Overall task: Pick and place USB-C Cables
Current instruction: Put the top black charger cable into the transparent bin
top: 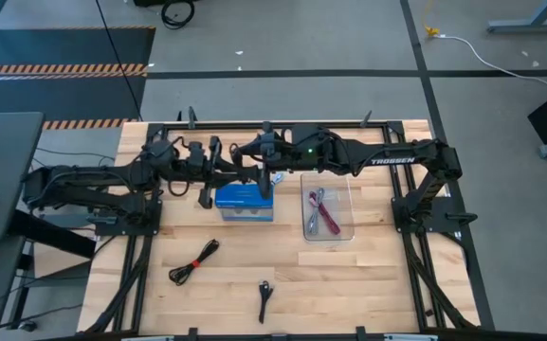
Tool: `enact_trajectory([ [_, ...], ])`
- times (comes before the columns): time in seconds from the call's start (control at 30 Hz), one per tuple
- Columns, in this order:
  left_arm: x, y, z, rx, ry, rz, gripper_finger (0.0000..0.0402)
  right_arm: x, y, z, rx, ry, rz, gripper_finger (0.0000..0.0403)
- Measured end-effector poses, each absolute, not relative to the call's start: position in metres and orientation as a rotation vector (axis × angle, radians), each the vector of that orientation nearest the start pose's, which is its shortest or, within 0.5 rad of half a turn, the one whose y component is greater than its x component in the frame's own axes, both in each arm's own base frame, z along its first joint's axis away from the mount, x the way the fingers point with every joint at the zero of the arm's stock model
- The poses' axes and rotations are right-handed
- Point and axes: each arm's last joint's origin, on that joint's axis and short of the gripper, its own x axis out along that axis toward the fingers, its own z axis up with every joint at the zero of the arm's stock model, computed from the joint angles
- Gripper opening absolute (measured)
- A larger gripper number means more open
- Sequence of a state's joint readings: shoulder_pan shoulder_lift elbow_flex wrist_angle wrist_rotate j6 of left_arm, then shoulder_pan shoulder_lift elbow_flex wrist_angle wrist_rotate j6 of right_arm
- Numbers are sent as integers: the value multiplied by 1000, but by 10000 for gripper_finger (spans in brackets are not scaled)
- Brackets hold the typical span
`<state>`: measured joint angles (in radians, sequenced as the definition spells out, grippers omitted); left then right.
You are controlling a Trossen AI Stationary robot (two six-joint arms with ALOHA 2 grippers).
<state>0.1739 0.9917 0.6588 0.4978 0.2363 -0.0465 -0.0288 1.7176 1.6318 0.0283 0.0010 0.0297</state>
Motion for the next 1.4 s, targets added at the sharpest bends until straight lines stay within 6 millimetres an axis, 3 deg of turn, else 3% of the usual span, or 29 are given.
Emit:
enact_trajectory([
  [0.2,226,33,317,-18,-146,-71,57,404,-13,396,25,80,-73,186],
  [0.4,224,34,317,-24,-137,-46,61,404,-13,395,-38,92,-86,55],
  [0.67,224,37,312,0,-80,51,127,399,-16,391,-139,178,-169,55],
  [0.83,210,34,320,62,-83,79,165,377,-20,399,-130,277,-295,55],
  [1.03,184,32,332,107,-96,134,184,339,-29,403,87,444,-379,55],
  [1.27,169,27,338,104,-116,124,185,300,-40,371,419,861,-579,55],
  [1.4,170,25,337,103,-105,115,185,292,-38,356,559,1029,-651,55],
])
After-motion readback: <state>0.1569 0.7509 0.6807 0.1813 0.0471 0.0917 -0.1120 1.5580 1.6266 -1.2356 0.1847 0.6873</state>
